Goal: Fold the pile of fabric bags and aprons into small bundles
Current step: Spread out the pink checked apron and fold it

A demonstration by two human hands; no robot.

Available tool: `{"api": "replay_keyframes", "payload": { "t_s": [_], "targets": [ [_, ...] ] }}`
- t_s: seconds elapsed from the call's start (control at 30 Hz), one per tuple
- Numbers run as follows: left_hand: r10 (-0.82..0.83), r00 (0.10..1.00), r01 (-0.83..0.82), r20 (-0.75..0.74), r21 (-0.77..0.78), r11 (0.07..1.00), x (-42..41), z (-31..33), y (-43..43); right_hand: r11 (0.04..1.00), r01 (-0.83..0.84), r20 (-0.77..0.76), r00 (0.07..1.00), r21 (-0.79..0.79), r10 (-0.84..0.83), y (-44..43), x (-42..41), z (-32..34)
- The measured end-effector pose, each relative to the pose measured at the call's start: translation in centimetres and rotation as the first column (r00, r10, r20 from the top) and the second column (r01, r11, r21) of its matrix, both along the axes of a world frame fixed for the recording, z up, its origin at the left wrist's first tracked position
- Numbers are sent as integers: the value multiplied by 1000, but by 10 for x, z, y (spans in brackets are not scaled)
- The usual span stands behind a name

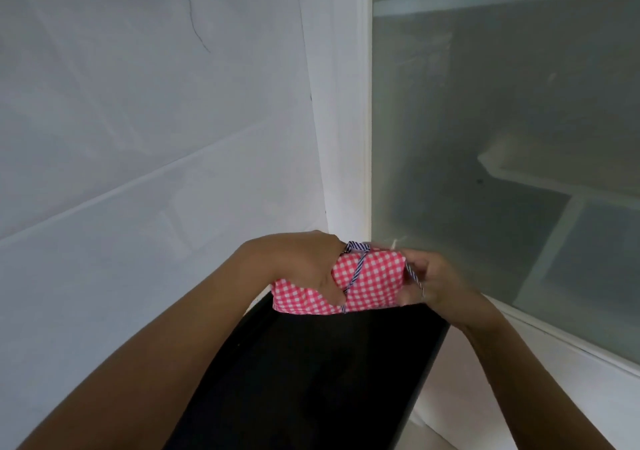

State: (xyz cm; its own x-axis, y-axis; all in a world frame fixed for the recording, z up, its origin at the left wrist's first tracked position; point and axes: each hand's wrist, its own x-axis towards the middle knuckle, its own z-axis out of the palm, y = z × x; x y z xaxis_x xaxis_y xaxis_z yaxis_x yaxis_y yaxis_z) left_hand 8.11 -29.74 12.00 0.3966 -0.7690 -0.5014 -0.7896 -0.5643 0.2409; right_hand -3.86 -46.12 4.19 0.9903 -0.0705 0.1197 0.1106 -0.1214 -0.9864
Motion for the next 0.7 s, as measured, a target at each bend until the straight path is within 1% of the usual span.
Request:
{"api": "replay_keyframes", "payload": {
  "t_s": [0.03,0.1,0.13,0.17,0.2,0.27,0.3,0.37,0.43,0.5,0.53,0.57,0.63,0.7],
  "targets": [
    [1,1000,-1,17,13,1000,0,4,0,998,23,33,999,50,-25,2,1,4],
    [-13,998,9,64,58,998,0,10,-3,990,94,96,990,103,-104,11,2,12],
    [-19,996,11,86,87,996,-1,12,-4,992,99,115,988,74,-107,15,6,15],
    [-18,995,6,103,116,993,-1,12,-5,997,73,120,990,29,-76,22,9,19],
    [-11,992,-6,124,135,991,-1,11,-6,997,54,105,993,-46,-49,28,13,22],
    [5,984,-26,178,117,993,-2,7,-4,975,30,82,997,-222,-11,38,21,27],
    [10,981,-29,194,99,995,-2,4,-1,957,34,69,998,-289,-15,41,25,29],
    [40,983,-47,178,33,998,3,3,6,913,52,50,998,-405,-34,46,31,37],
    [93,985,-81,146,-88,993,6,6,14,867,53,53,998,-495,-30,47,35,45],
    [148,978,-109,147,-240,965,8,11,19,858,73,63,997,-508,-47,45,40,56],
    [180,975,-132,128,-316,940,7,15,22,866,85,63,996,-494,-61,41,41,61],
    [217,973,-173,76,-381,908,9,23,26,872,92,61,996,-481,-72,37,44,70],
    [254,957,-292,-143,-486,824,13,39,37,900,88,56,996,-427,-71,25,46,89],
    [221,924,-372,-313,-592,715,19,53,51,934,72,93,995,-349,-42,13,46,111]
  ]
}}
